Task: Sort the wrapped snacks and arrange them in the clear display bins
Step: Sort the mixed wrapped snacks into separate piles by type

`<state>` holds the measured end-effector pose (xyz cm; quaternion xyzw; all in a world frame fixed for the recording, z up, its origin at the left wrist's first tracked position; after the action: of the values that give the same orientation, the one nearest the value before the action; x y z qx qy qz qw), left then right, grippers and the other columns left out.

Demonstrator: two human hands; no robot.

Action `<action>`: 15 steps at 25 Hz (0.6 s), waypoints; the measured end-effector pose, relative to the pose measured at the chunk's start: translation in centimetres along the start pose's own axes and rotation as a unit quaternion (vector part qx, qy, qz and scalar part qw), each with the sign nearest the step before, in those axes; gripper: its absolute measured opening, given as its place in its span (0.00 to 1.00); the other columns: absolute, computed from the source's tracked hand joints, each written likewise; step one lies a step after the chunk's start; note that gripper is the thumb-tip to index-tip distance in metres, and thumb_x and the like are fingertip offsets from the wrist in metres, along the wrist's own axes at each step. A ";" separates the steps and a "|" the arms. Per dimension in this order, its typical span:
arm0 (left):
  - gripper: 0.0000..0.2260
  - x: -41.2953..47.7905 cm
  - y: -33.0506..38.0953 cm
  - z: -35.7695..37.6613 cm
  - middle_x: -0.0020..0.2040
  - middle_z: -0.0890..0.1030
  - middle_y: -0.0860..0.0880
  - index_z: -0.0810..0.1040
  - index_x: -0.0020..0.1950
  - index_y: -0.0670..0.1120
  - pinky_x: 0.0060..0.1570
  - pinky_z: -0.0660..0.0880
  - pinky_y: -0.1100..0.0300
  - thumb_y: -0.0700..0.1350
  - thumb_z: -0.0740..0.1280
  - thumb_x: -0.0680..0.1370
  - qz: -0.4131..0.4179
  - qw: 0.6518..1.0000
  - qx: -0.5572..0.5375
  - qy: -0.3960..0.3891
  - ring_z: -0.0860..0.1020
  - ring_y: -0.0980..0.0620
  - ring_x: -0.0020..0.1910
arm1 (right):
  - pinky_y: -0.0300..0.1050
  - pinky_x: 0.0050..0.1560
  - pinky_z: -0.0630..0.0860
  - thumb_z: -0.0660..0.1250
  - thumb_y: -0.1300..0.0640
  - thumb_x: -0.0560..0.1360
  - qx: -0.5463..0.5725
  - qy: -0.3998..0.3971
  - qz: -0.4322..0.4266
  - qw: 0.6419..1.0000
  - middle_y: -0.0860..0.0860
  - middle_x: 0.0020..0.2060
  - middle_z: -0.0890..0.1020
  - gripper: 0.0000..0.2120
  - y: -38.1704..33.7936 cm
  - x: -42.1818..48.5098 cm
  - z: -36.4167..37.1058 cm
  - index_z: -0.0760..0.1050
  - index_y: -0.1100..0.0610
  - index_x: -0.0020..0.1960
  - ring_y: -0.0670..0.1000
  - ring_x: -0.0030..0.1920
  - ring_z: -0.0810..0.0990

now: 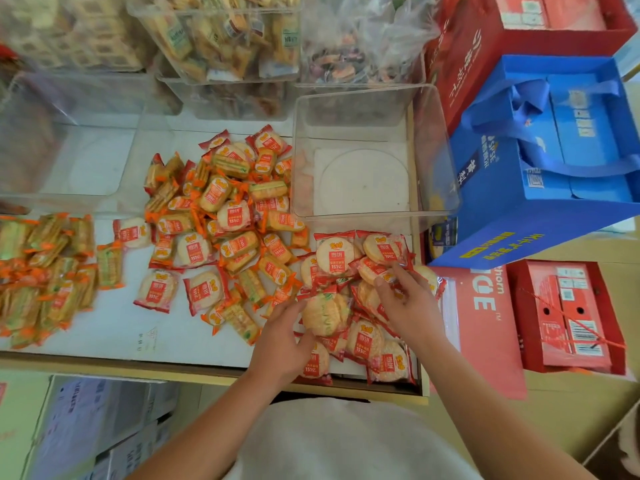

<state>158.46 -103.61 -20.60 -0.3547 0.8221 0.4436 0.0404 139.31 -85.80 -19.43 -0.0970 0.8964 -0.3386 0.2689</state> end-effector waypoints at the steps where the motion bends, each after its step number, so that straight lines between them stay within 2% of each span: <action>1: 0.24 -0.3 -0.4 -0.3 0.72 0.72 0.53 0.72 0.76 0.51 0.67 0.72 0.56 0.46 0.71 0.80 -0.004 1.000 -0.011 0.010 0.72 0.53 0.70 | 0.56 0.71 0.72 0.64 0.33 0.78 -0.014 0.023 -0.010 1.000 0.50 0.77 0.67 0.31 0.1 -0.4 -0.5 0.66 0.40 0.78 0.52 0.77 0.66; 3: 0.23 -0.9 -1.1 -0.8 0.71 0.73 0.54 0.72 0.74 0.51 0.67 0.75 0.50 0.46 0.71 0.80 -0.010 0.999 -0.024 0.024 0.73 0.53 0.68 | 0.58 0.72 0.69 0.63 0.33 0.78 -0.067 0.071 -0.008 0.995 0.52 0.79 0.64 0.31 0.7 -0.8 -1.5 0.65 0.41 0.79 0.55 0.78 0.62; 5: 0.22 -1.1 -1.5 -0.9 0.71 0.73 0.54 0.72 0.74 0.51 0.67 0.75 0.49 0.47 0.71 0.80 -0.015 0.999 -0.028 0.026 0.73 0.53 0.68 | 0.61 0.77 0.62 0.61 0.30 0.78 -0.091 0.049 0.027 0.994 0.54 0.81 0.59 0.33 1.8 -0.3 -1.3 0.63 0.41 0.79 0.58 0.81 0.55; 6: 0.22 -1.1 -1.4 -0.9 0.70 0.73 0.54 0.72 0.74 0.51 0.67 0.75 0.50 0.47 0.70 0.80 -0.017 0.999 -0.026 0.024 0.73 0.53 0.68 | 0.63 0.78 0.61 0.59 0.28 0.76 -0.079 0.020 0.039 0.996 0.55 0.81 0.59 0.36 2.4 0.0 -0.8 0.62 0.41 0.80 0.60 0.81 0.55; 8: 0.22 -1.2 -1.1 -0.7 0.69 0.73 0.54 0.72 0.75 0.51 0.65 0.75 0.53 0.47 0.70 0.81 -0.018 0.999 -0.022 0.020 0.73 0.54 0.66 | 0.64 0.76 0.63 0.56 0.25 0.75 -0.057 -0.011 0.036 0.998 0.54 0.80 0.64 0.39 2.9 0.2 0.1 0.62 0.43 0.80 0.59 0.80 0.60; 10: 0.23 -1.5 -1.1 -0.6 0.67 0.74 0.55 0.71 0.76 0.52 0.63 0.74 0.57 0.47 0.69 0.81 -0.023 0.999 -0.027 0.011 0.74 0.54 0.64 | 0.61 0.74 0.68 0.57 0.24 0.75 -0.056 -0.010 0.030 0.998 0.51 0.78 0.67 0.40 2.7 -0.3 0.3 0.62 0.44 0.80 0.57 0.77 0.65; 13: 0.24 -1.9 -1.9 -0.7 0.68 0.74 0.55 0.71 0.76 0.52 0.61 0.74 0.58 0.48 0.70 0.81 -0.038 0.999 -0.025 -0.008 0.75 0.54 0.62 | 0.58 0.70 0.73 0.59 0.27 0.76 -0.054 0.004 0.024 0.998 0.49 0.77 0.69 0.37 2.3 -1.2 -0.1 0.63 0.44 0.80 0.55 0.74 0.70; 15: 0.23 -2.2 -2.9 -1.2 0.68 0.74 0.55 0.71 0.76 0.51 0.60 0.74 0.57 0.48 0.70 0.81 -0.052 0.998 -0.020 -0.006 0.76 0.55 0.61 | 0.59 0.66 0.75 0.59 0.30 0.78 -0.101 0.024 0.006 0.995 0.49 0.76 0.69 0.35 1.8 -1.9 -0.4 0.63 0.45 0.79 0.55 0.73 0.70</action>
<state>162.16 -104.38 -21.05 -0.3947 0.7933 0.4595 0.0612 140.73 -83.56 -19.52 -0.1103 0.9328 -0.2466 0.2386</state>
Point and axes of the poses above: each hand's wrist, its own x-axis towards the middle knuckle, its own z-axis out of the palm, y = z × x, the point moved 5 cm from there along x, towards the middle knuckle
